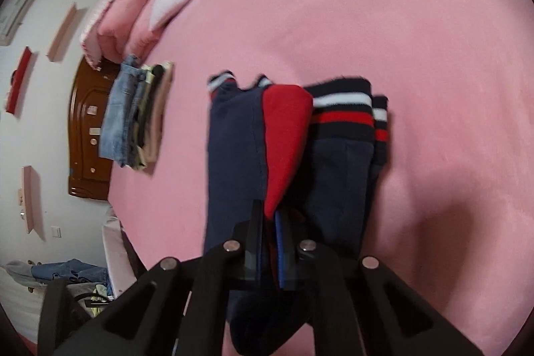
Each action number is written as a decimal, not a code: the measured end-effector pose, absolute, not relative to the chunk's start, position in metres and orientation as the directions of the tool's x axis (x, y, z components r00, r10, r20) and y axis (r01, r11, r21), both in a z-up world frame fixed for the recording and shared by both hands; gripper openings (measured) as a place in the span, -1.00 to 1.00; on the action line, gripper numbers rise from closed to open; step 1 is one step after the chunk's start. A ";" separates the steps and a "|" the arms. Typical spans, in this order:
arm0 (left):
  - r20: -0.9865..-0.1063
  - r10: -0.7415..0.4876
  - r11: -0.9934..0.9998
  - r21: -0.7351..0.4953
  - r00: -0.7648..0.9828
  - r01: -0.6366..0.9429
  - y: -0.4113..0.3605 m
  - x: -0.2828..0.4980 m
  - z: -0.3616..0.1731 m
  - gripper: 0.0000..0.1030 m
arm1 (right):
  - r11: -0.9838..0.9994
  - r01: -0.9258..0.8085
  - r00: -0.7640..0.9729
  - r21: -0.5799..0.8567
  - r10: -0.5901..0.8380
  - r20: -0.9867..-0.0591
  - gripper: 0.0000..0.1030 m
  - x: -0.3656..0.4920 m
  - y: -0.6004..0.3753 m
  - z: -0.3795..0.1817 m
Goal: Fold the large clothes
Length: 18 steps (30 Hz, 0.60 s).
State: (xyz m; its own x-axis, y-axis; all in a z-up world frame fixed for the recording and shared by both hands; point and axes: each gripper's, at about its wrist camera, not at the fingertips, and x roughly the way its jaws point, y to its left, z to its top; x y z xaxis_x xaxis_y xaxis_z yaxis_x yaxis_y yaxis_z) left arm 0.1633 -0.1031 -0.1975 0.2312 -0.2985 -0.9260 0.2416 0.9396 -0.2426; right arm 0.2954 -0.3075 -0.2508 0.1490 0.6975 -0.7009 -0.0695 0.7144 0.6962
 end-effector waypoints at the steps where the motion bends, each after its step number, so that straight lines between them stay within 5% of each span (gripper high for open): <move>1: -0.926 -0.292 0.945 -0.242 0.238 0.220 -0.095 0.163 -0.194 0.28 | 0.713 -0.075 0.171 0.697 0.698 -0.696 -0.90 0.292 -0.311 -0.242; 13: -0.929 -0.194 0.980 -0.168 0.315 0.110 -0.068 0.200 -0.188 0.28 | 0.825 0.103 0.183 0.556 0.534 -0.826 -0.86 0.268 -0.355 -0.295; 18: -0.924 -0.136 0.986 -0.090 0.358 0.142 -0.079 0.216 -0.183 0.28 | 0.900 0.118 0.298 0.419 0.371 -0.880 -0.59 0.270 -0.365 -0.254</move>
State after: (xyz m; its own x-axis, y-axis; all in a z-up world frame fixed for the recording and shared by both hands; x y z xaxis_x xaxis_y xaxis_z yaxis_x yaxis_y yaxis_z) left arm 0.2161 -0.0786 -0.1827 0.3580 -0.1357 -0.9238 0.1419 0.9858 -0.0898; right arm 0.2703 -0.3650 -0.2540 0.2976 0.3707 -0.8798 0.1183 0.9001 0.4193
